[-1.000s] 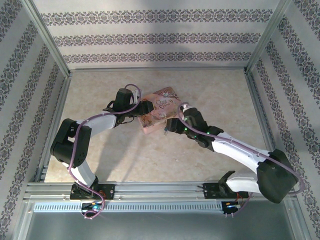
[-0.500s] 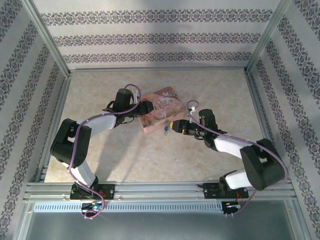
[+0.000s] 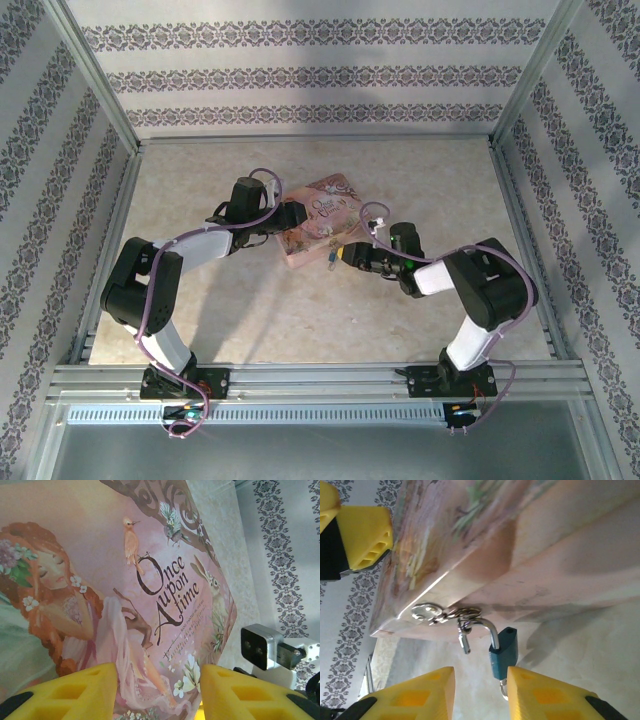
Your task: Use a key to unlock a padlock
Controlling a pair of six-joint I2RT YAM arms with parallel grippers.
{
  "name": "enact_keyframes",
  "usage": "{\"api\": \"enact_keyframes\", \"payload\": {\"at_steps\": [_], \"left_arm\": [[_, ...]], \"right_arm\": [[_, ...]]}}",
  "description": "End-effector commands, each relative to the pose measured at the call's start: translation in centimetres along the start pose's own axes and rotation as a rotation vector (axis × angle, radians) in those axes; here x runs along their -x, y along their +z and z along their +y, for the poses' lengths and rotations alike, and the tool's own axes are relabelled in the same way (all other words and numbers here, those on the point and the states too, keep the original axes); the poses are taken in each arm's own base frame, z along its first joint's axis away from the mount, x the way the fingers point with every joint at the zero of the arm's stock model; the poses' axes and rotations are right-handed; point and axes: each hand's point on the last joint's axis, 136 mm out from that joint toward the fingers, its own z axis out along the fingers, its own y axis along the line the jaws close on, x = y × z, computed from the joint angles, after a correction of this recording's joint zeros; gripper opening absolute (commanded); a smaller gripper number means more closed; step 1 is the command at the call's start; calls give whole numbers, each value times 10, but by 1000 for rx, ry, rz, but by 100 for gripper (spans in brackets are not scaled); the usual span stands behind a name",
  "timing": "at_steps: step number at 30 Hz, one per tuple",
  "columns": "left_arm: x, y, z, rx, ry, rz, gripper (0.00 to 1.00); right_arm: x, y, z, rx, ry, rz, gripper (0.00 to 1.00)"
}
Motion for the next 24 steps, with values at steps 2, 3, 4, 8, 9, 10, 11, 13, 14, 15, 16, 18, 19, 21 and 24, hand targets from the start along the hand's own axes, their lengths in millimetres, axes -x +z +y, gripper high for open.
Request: {"api": "enact_keyframes", "payload": {"at_steps": [2, 3, 4, 8, 9, 10, 11, 13, 14, 15, 16, 18, 19, 21, 24], "left_arm": [[-31, 4, 33, 108, -49, 84, 48], [-31, 4, 33, 110, -51, 85, 48], [-31, 4, 32, 108, -50, 86, 48], [-31, 5, 33, 107, -52, 86, 48], [-31, 5, 33, 107, -52, 86, 48], [-31, 5, 33, 107, -52, 86, 48], [-31, 5, 33, 107, -52, 86, 48], [-31, 5, 33, 108, -52, 86, 48], [-31, 5, 33, 107, -52, 86, 48], [-32, 5, 33, 107, -52, 86, 48], [-32, 5, 34, 109, -52, 87, 48], [-32, 5, 34, 109, -53, 87, 48], [-31, 5, 33, 108, -52, 86, 48], [-31, 5, 33, 108, -52, 85, 48], [-31, 5, 33, 107, -51, 86, 48]], "right_arm": [[12, 5, 4, 38, -20, -50, 33], [12, 7, 3, 38, -18, -52, 33], [11, 8, 2, 38, -16, -51, 33], [12, 13, 1, 43, -12, -59, 32], [12, 15, 1, 46, -9, -55, 32], [13, 16, 2, 50, -10, -57, 32], [11, 18, 2, 53, -9, -53, 32], [11, 20, 4, 62, -10, -52, 32], [10, 22, 5, 67, -12, -49, 32], [10, 24, 5, 70, -11, -47, 32], [9, 25, 6, 72, -10, -45, 33], [9, 27, 4, 68, -9, -45, 32], [9, 27, 4, 66, -8, -47, 32], [9, 29, 2, 62, -4, -50, 32], [10, 30, 3, 61, -4, -60, 30]]}}
